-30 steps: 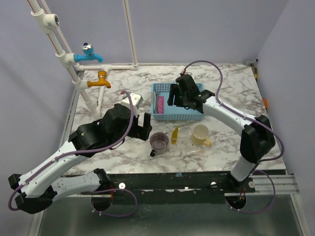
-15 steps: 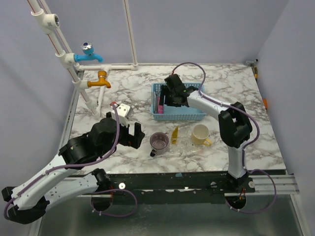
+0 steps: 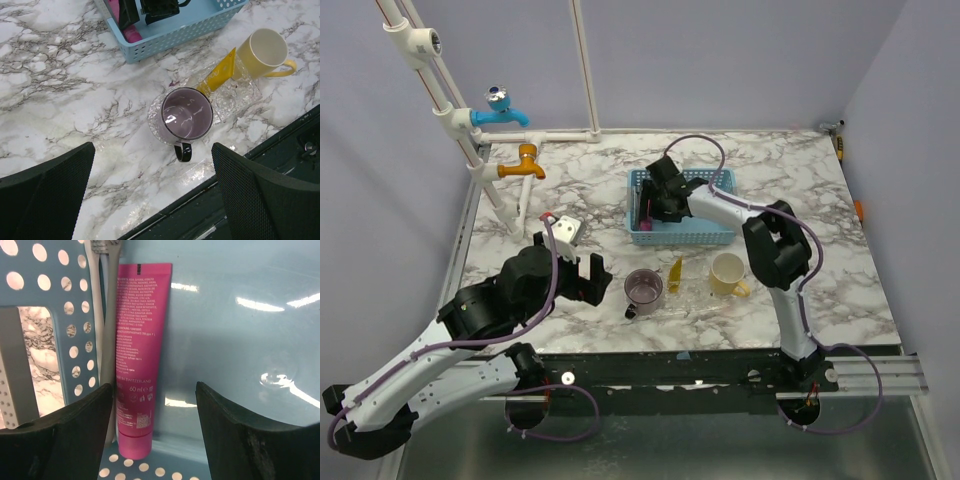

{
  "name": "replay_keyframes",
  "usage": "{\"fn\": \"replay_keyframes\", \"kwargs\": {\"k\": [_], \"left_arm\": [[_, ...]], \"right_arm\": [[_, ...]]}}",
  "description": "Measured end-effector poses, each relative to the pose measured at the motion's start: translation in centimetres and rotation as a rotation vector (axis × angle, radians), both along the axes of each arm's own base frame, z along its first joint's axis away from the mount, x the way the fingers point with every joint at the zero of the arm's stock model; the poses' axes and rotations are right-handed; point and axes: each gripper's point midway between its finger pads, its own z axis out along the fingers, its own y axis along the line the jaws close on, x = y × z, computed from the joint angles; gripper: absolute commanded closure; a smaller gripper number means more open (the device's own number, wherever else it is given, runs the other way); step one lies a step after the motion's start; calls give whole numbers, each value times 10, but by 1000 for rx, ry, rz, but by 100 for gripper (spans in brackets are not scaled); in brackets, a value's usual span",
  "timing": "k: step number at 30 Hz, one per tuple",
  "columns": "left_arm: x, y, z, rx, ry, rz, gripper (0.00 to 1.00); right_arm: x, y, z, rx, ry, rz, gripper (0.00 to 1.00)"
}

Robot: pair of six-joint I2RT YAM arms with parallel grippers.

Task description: Prepare toiletry sets of a toothbrush and toothpaste on the tray

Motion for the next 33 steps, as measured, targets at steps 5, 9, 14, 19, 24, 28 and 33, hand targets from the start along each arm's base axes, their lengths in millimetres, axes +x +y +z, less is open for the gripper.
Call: {"fn": "replay_keyframes", "kwargs": {"k": [5,9,14,19,24,28,33], "left_arm": [[0,1,-3,5,2,2,1],[0,2,-3,6,0,7,1],[1,4,-4,7,-3,18,1],[2,5,-6,13,-2,22,1],[4,6,-8,22,0,29,1],[5,6,-10,30,3,32,1],[5,6,-12,39,7,33,1]], "right_arm": [[8,6,-1,16,-5,-13,35],[13,10,-4,29,-7,-23,40],[15,13,-6,40,-5,-32,53],[15,14,-7,48,0,-38,63],[15,14,-7,50,-1,-39,71],[15,14,-6,53,-5,-40,73],[16,13,-1,62,-24,-53,75]]}}
